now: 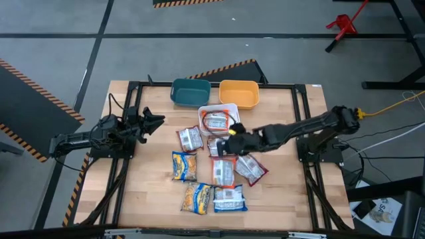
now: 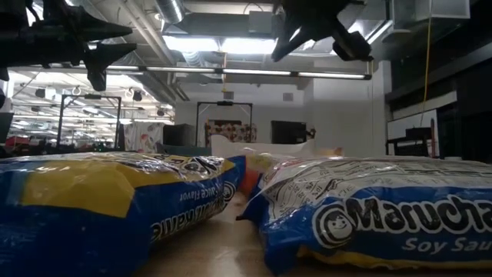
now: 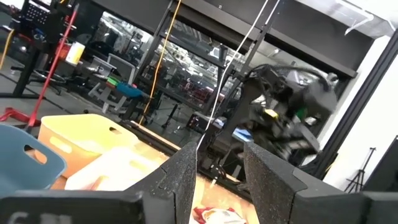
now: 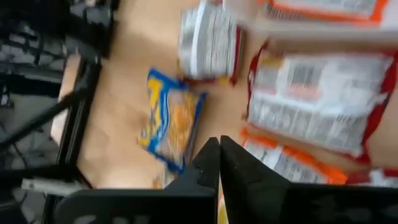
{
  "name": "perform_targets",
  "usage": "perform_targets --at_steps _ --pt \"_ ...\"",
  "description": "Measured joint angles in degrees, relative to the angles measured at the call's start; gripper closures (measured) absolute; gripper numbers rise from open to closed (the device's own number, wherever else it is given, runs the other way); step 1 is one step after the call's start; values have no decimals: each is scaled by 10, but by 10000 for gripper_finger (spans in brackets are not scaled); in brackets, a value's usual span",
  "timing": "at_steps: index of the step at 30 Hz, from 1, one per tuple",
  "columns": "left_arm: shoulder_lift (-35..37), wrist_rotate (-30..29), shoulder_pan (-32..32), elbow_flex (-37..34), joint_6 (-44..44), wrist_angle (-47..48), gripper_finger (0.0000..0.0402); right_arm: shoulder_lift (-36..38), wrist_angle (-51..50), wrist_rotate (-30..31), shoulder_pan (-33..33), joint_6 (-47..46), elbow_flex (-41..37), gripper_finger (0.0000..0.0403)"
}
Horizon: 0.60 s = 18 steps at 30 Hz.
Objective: Sort Maruchan noodles
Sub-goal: Put the orange noodle pack into the white bin
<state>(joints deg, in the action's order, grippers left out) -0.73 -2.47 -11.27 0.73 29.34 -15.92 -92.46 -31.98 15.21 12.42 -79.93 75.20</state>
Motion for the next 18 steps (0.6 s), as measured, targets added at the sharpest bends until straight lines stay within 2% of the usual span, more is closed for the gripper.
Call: perform_targets --at_steps 2,5,8,11,18 --pt "0 0 0 0 0 0 274 6 -3 -6 -9 25 0 403" --pt "0 0 0 0 0 0 274 6 -31 -52 -13 66 0 397" --pt "0 -2 0 0 0 0 274 -9 -32 -111 -8 84 -6 367" --pt "0 -5 0 0 0 2 274 -34 -26 -155 9 82 -15 301" --pt "0 -28 0 0 0 8 274 -93 -7 -166 50 11 -18 105"
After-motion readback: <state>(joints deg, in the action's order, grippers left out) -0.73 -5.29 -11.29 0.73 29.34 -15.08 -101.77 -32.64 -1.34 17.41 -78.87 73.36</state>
